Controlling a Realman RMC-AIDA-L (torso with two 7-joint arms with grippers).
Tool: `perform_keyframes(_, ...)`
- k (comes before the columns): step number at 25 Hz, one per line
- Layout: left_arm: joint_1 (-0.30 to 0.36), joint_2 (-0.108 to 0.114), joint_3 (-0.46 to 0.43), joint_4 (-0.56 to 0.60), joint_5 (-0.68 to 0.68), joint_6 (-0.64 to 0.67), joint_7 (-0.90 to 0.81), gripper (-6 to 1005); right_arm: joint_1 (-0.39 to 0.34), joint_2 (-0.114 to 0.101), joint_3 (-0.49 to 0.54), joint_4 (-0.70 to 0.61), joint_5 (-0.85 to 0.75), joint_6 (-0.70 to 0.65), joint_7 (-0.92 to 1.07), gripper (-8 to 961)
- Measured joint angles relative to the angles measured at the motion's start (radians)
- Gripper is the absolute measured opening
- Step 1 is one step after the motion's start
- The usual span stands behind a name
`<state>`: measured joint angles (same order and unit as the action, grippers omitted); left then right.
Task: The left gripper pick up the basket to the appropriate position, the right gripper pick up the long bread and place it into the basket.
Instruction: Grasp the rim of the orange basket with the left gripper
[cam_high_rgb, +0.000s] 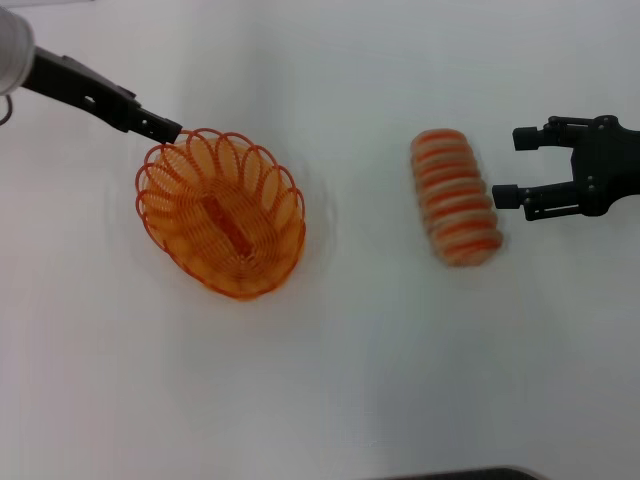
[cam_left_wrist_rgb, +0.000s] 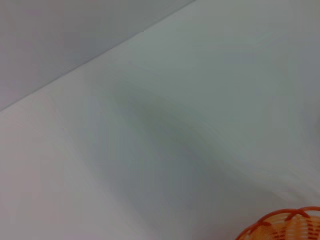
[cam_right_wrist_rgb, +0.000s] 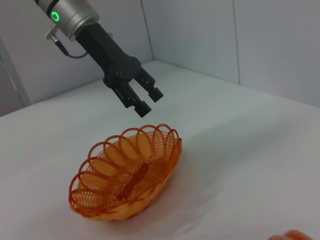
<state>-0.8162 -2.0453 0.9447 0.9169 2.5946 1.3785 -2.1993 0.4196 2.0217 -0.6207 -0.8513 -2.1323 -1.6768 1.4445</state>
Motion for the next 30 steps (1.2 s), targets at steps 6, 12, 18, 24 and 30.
perform_keyframes(6,-0.041,-0.035,0.083,0.002,0.072,-0.001,-0.009,785,0.003,0.0,0.0,0.0,0.0,0.001,-0.004,944)
perform_keyframes(12,-0.068,-0.068,0.112,-0.005,0.161,-0.025,-0.019,775,0.007,0.0,-0.001,0.0,0.0,0.002,-0.004,944)
perform_keyframes(18,-0.072,-0.081,0.116,-0.008,0.203,-0.069,-0.021,764,0.008,0.0,-0.002,0.0,0.0,-0.002,-0.004,944)
perform_keyframes(24,-0.075,-0.09,0.123,-0.014,0.225,-0.08,-0.022,749,0.009,0.0,-0.002,0.0,0.0,-0.005,0.0,944)
perform_keyframes(30,-0.075,-0.104,0.132,-0.044,0.248,-0.108,-0.021,733,0.011,0.0,-0.004,0.001,-0.001,-0.005,-0.001,945)
